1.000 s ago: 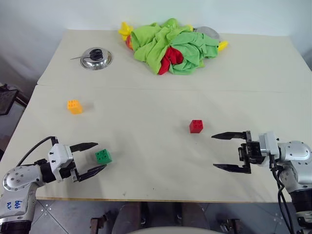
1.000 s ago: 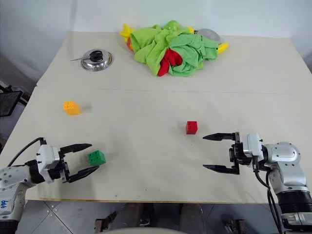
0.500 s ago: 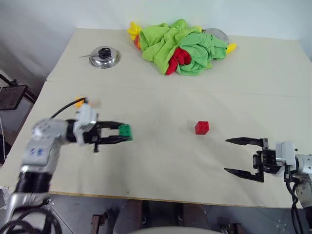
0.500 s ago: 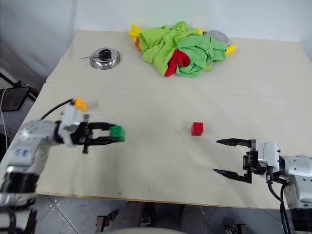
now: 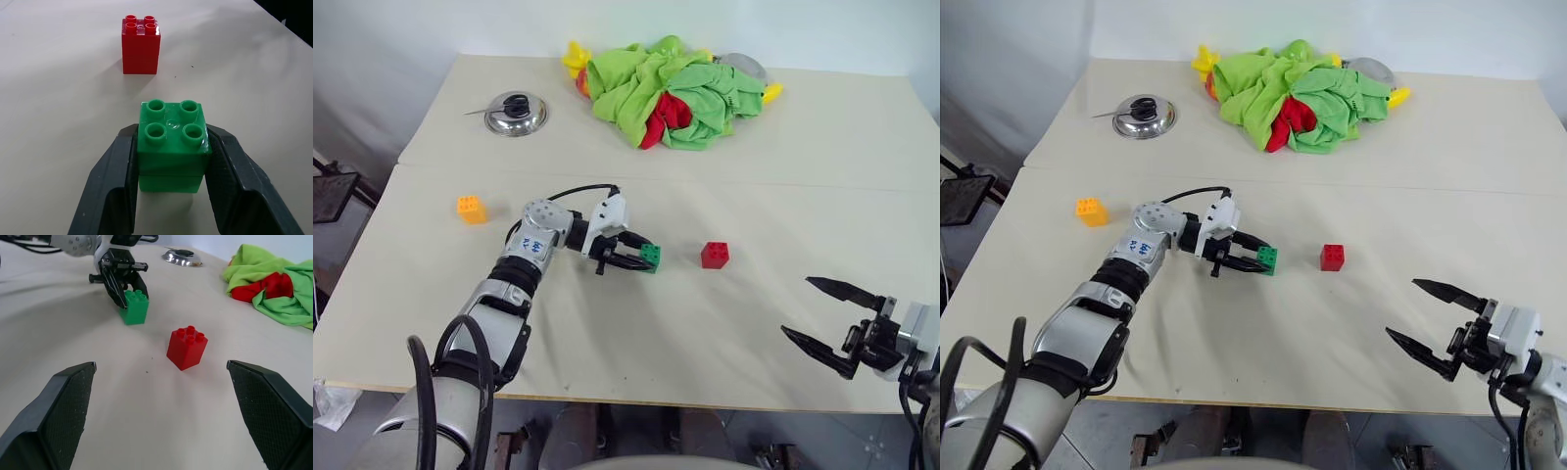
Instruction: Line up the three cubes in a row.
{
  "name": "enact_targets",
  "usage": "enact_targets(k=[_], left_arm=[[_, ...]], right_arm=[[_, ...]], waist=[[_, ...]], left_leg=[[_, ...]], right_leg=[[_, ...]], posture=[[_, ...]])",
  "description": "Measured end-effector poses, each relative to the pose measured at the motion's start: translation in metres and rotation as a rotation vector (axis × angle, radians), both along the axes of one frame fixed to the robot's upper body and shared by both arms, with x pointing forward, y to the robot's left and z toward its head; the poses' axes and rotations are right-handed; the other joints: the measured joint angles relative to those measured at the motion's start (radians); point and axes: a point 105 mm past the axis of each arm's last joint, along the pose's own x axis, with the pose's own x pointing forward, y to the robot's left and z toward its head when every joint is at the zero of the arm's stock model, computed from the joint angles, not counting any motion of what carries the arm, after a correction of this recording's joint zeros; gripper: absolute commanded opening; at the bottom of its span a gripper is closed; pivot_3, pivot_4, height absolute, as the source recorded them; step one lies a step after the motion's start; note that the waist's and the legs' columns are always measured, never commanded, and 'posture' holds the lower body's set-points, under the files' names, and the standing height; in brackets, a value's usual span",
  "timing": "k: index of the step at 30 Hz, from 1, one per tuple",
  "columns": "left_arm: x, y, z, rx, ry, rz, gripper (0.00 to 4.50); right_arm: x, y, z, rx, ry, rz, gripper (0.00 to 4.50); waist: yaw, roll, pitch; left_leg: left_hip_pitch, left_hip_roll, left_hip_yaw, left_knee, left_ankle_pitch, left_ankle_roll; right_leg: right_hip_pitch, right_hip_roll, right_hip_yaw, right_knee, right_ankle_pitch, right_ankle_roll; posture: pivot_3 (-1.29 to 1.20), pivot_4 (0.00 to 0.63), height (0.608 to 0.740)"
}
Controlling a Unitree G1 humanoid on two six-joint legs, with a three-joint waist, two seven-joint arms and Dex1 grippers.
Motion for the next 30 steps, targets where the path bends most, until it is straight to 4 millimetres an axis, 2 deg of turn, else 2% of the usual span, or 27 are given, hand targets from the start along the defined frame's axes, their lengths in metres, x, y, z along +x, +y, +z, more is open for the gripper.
enact_targets(k=[5, 7, 10, 14, 18, 19, 23, 27, 30], left_arm=[[0.003, -0.001, 0.0, 0.003, -0.009, 0.01, 1.48], [0.004, 0.0, 0.0, -0.003, -0.004, 0.021, 2.21], [0.011, 0.003, 0.0, -0.025, 0.011, 0.092, 3.04], [0.007, 0.011, 0.022, -0.123, -0.031, 0.047, 4.29], [-0.008, 0.063, 0.033, -0.175, -0.1, 0.047, 4.29], [-0.015, 0.083, 0.032, -0.189, -0.117, 0.079, 4.29], [-0.039, 0.127, 0.028, -0.234, -0.139, 0.219, 4.4], [-0.064, 0.179, 0.029, -0.321, -0.213, 0.529, 4.4], [-0.098, 0.242, 0.015, -0.354, -0.252, 0.908, 4.4]], right_arm=[[0.001, 0.003, 0.002, 0.025, -0.021, -0.015, 4.5], [0.002, 0.003, 0.003, 0.026, -0.024, -0.014, 4.5], [0.004, 0.006, 0.005, 0.027, -0.034, 0.003, 4.5], [0.016, 0.019, 0.01, 0.05, -0.044, 0.074, 4.5], [0.03, 0.036, 0.022, 0.061, -0.043, 0.175, 4.5], [0.034, 0.042, 0.026, 0.067, -0.035, 0.203, 4.5], [0.042, 0.06, 0.031, 0.105, 0.011, 0.304, 4.5], [0.047, 0.079, 0.041, 0.118, -0.025, 0.392, 4.5], [0.047, 0.089, 0.041, 0.113, -0.036, 0.439, 4.5]], waist=[[-0.001, 0.0, 0.0], [-0.001, 0.0, 0.0], [-0.001, 0.0, 0.0], [-0.007, 0.0, 0.0], [-0.032, 0.0, 0.0], [-0.038, 0.0, 0.0], [-0.034, 0.0, 0.0], [-0.026, 0.0, 0.0], [-0.03, 0.0, 0.0]], left_leg=[[0.001, 0.0, -0.001, 0.001, 0.0, 0.002], [0.001, 0.0, -0.001, 0.001, 0.0, 0.002], [0.001, 0.0, -0.001, 0.001, 0.0, 0.002], [0.001, 0.0, -0.001, 0.001, 0.0, 0.002], [0.002, 0.001, 0.0, 0.0, 0.0, 0.002], [0.002, 0.001, 0.0, 0.0, 0.0, 0.002], [0.002, 0.001, -0.002, 0.001, 0.0, 0.002], [0.002, 0.0, -0.003, 0.001, -0.001, 0.002], [0.003, 0.0, -0.004, 0.0, -0.003, 0.002]], right_leg=[[0.0, -0.001, 0.003, 0.0, 0.001, 0.002], [0.0, -0.001, 0.004, 0.0, 0.001, 0.002], [-0.001, -0.001, 0.004, 0.0, 0.001, 0.002], [-0.001, 0.0, 0.004, 0.001, 0.001, 0.002], [-0.002, 0.0, 0.005, 0.002, 0.001, 0.002], [-0.002, 0.0, 0.005, 0.002, 0.001, 0.002], [-0.001, -0.001, 0.006, 0.003, 0.001, 0.001], [0.0, -0.003, 0.006, 0.002, 0.001, 0.001], [0.0, -0.003, 0.006, 0.001, 0.001, 0.001]], posture=[[0.0, 0.15, 0.74], [0.0, 0.15, 0.74], [0.0, 0.15, 0.74], [0.0, 0.15, 0.74], [0.0, 0.15, 0.74], [0.0, 0.15, 0.74], [0.0, 0.15, 0.74], [0.0, 0.15, 0.74], [0.0, 0.15, 0.74]])
